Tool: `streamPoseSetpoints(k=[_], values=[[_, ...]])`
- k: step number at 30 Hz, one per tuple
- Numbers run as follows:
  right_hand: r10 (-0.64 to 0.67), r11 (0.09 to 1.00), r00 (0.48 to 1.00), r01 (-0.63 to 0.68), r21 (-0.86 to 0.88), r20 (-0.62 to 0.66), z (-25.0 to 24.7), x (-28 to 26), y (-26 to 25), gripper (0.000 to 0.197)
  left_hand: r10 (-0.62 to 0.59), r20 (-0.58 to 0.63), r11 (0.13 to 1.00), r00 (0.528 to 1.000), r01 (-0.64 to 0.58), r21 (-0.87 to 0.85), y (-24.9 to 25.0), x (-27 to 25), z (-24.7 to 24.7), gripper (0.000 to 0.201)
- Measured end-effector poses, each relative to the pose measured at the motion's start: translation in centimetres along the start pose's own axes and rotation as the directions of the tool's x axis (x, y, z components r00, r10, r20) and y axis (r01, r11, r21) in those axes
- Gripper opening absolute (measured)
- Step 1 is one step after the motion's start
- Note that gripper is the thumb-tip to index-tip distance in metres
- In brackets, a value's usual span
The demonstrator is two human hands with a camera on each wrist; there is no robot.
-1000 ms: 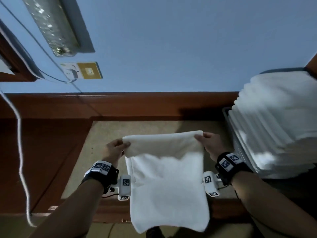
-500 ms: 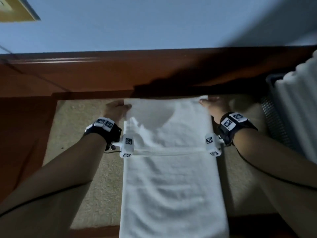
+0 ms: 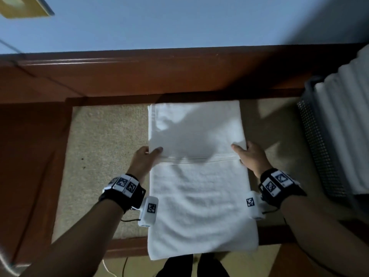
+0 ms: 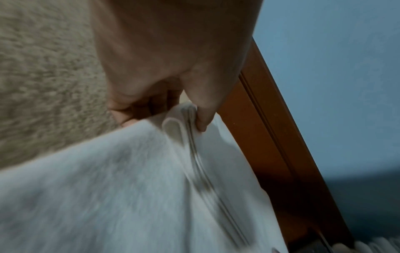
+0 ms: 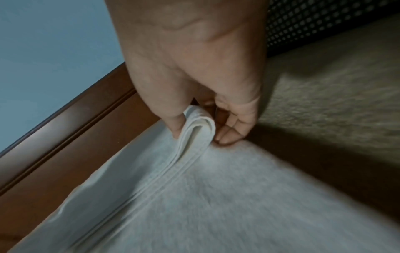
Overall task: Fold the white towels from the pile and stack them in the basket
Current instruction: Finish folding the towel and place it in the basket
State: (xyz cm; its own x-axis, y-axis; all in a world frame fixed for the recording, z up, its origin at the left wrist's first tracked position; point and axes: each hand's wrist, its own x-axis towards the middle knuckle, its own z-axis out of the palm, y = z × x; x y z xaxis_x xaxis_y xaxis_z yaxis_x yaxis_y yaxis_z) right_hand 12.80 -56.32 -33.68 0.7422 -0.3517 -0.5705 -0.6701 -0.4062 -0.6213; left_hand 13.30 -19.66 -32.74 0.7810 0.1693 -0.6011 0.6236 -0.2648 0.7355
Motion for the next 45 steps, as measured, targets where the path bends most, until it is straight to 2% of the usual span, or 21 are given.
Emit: streamPoseSetpoints(k=[2, 4, 7, 8, 10, 12, 15, 18, 20, 24, 28, 31, 35, 38, 40, 42, 45], values=[[0.013, 0.999, 1.000, -0.013, 0.048, 0.002, 0.2, -1.1, 0.6, 0.033, -0.039, -0.024, 0.999, 0.999, 0.040, 0.027, -0.6, -0.9, 0.3, 0.043], [0.015, 0.991, 1.000, -0.014, 0.133, -0.001, 0.0, -1.6, 0.6, 0.026, -0.045, -0.117, 0.996, 0.992, 0.053, 0.071, -0.3, -1.5, 0.5, 0.056], [0.013, 0.977, 1.000, -0.013, 0.212, 0.003, -0.5, -1.8, 0.3, 0.027, 0.121, -0.319, 0.975, 0.940, -0.052, 0.216, 0.8, -2.0, 0.5, 0.052], [0.018, 0.973, 1.000, -0.019, 0.230, 0.009, -0.5, -1.5, 0.5, 0.032, 0.175, -0.325, 0.960, 0.930, -0.087, 0.267, 1.0, -2.1, 0.5, 0.047], [0.027, 0.972, 0.999, -0.031, 0.234, 0.022, -0.5, -1.2, 0.7, 0.037, 0.139, -0.238, 0.944, 0.961, -0.056, 0.325, 1.2, -2.5, 0.5, 0.041], [0.022, 0.977, 1.000, -0.026, 0.210, 0.019, -0.3, -1.3, 1.0, 0.034, 0.069, -0.160, 0.961, 0.985, -0.022, 0.274, 0.6, -2.7, 0.7, 0.042], [0.003, 0.981, 1.000, -0.008, 0.196, 0.024, -0.4, -1.6, 0.7, 0.020, 0.013, -0.176, 0.995, 0.984, 0.004, 0.099, 0.1, -2.9, 1.2, 0.033], [0.020, 0.977, 0.997, -0.035, 0.213, 0.074, -0.8, -1.2, 0.8, 0.021, -0.097, -0.140, 0.984, 0.985, 0.073, -0.165, 0.2, -3.1, 1.3, 0.020], [0.035, 0.973, 0.993, -0.059, 0.224, 0.109, -1.1, -1.0, 0.8, 0.028, -0.133, -0.139, 0.970, 0.981, 0.100, -0.223, 0.5, -3.4, 1.1, 0.015], [0.034, 0.969, 0.993, -0.062, 0.239, 0.117, -1.1, -0.8, 1.2, 0.033, -0.144, -0.159, 0.939, 0.977, 0.084, -0.334, 0.6, -3.6, 0.9, 0.021], [0.055, 0.975, 0.994, -0.075, 0.211, 0.098, -1.1, -0.7, 1.1, 0.043, -0.176, -0.122, 0.948, 0.977, 0.135, -0.287, 1.3, -3.3, 1.3, 0.020], [0.079, 0.974, 0.986, -0.107, 0.201, 0.145, -1.4, -0.7, 0.3, 0.039, -0.168, -0.101, 0.944, 0.981, 0.131, -0.303, 2.6, -3.5, 0.8, 0.020], [0.093, 0.972, 0.979, -0.128, 0.197, 0.180, -1.9, -0.9, 0.1, 0.034, -0.210, 0.015, 0.951, 0.978, 0.208, -0.231, 1.8, -4.0, 0.1, 0.025], [0.085, 0.980, 0.985, -0.110, 0.167, 0.151, -1.9, -1.0, 0.6, 0.031, -0.143, -0.004, 0.989, 0.990, 0.142, -0.031, -0.3, -3.7, 0.0, 0.034], [0.071, 0.985, 0.989, -0.090, 0.148, 0.129, -1.8, -1.1, 0.7, 0.029, -0.097, -0.090, 0.992, 0.991, 0.104, 0.072, -0.8, -3.2, -0.1, 0.040], [0.072, 0.983, 0.991, -0.090, 0.163, 0.115, -1.8, -1.3, 0.7, 0.035, -0.070, -0.178, 0.993, 0.981, 0.086, 0.082, -0.2, -3.0, -0.2, 0.046], [0.090, 0.978, 0.991, -0.107, 0.178, 0.103, -1.6, -1.4, 0.8, 0.037, -0.068, -0.099, 0.990, 0.993, 0.079, 0.119, 0.2, -2.7, 0.0, 0.046]])
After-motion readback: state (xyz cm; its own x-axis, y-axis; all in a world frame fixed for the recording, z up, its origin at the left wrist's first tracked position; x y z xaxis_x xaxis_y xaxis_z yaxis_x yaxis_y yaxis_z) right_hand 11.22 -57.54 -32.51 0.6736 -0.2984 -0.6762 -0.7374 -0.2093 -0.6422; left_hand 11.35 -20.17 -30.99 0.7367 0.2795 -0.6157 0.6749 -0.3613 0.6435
